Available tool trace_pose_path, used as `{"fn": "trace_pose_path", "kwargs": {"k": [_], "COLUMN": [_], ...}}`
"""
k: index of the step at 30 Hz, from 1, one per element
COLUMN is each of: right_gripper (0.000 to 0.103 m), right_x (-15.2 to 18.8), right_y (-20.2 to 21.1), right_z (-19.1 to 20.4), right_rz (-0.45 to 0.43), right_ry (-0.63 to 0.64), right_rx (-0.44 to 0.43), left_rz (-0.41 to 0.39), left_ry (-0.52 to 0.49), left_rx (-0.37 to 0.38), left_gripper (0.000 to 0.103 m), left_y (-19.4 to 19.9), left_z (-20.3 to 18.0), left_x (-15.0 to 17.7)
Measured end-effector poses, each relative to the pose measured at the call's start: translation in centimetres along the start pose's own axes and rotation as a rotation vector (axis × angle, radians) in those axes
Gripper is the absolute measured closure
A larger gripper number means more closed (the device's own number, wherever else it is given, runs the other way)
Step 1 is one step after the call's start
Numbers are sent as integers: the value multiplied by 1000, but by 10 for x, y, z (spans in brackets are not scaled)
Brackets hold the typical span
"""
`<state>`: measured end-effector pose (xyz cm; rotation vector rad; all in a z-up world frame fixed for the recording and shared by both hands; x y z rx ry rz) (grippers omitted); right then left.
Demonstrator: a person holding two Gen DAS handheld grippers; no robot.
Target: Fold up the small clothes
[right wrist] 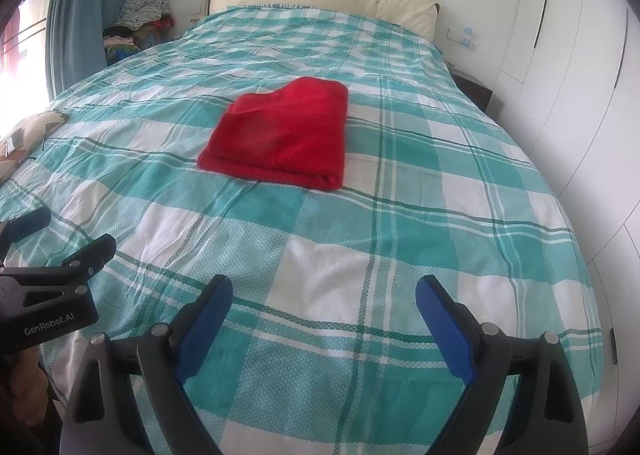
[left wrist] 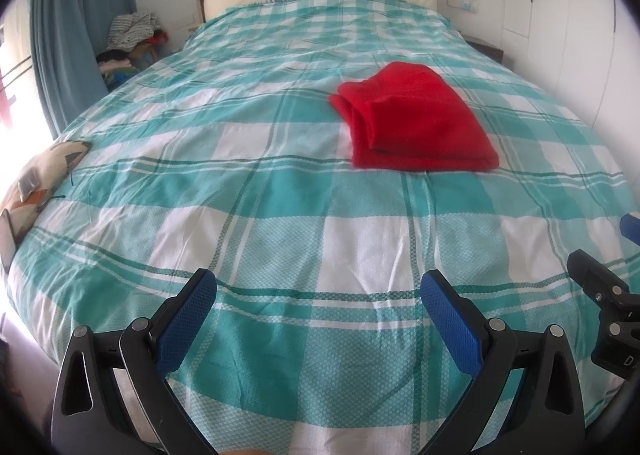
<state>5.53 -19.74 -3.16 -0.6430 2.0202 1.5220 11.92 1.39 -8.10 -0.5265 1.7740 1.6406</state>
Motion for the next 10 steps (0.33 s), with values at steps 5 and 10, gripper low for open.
{"fn": "trace_pose_path", "kwargs": {"k": [5, 10], "right_gripper": [11, 11], "right_x": [1, 1], "right_y": [0, -1], "right_z": [-1, 0], "right_rz": [1, 1], "right_ry": [0, -2], "right_rx": [-2, -3], "left_rz": [-18, -44], "left_ry": [13, -4], "left_rx": [4, -15], "left_gripper": [1, 1], "left_y": [2, 6], "left_z": [0, -2], "left_x": [1, 1]}}
Point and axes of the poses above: each gripper's, at about its wrist camera, not at the fingertips, and y roughly against the way its jaws point, z to its left, x to its underside, the point moved 2 cm from there along -y, roughly the way its jaws point, and after that the axes turned 6 degrees about x, right-handed, at the moved point
